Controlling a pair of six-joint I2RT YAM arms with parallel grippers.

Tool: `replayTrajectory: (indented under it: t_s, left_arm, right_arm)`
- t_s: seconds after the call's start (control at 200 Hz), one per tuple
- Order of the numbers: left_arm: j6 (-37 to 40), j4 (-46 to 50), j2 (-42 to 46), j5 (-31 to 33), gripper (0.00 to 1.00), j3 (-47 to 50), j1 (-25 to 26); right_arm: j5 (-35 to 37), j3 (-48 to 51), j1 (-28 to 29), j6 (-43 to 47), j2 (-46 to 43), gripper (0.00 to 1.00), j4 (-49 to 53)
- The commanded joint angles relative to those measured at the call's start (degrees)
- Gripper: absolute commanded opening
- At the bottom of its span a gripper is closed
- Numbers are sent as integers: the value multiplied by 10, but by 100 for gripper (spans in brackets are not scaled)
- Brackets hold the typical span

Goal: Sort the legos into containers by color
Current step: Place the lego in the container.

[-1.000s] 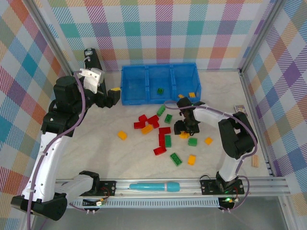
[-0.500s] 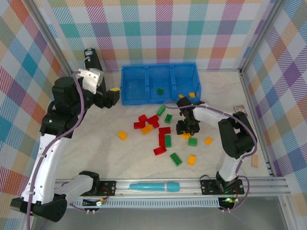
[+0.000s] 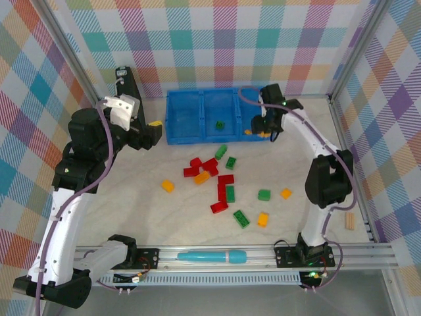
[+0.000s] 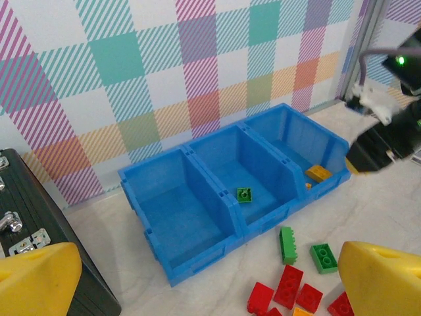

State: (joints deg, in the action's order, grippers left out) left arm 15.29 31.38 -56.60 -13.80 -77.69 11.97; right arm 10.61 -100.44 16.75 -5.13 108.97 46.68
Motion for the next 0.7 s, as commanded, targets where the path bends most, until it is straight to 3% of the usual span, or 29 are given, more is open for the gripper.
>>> replayTrajectory:
  t_s: [0.0,0.165,0.395,0.695]
  left_arm:
    - [14,-3,7,9,100,-4,4]
    - [19,2,10,14,100,-6,4]
    - [24,0,18,18,100,-2,4]
    - [26,-1,15,18,100,0,4]
  right_arm:
    - [0,-83,-10,47,69,57,-9]
    - [1,-207,-17,59,167,58,-2]
    - [-3,-296,-21,52,241,60,-9]
    - [-27,-306,-21,35,283,61,-10]
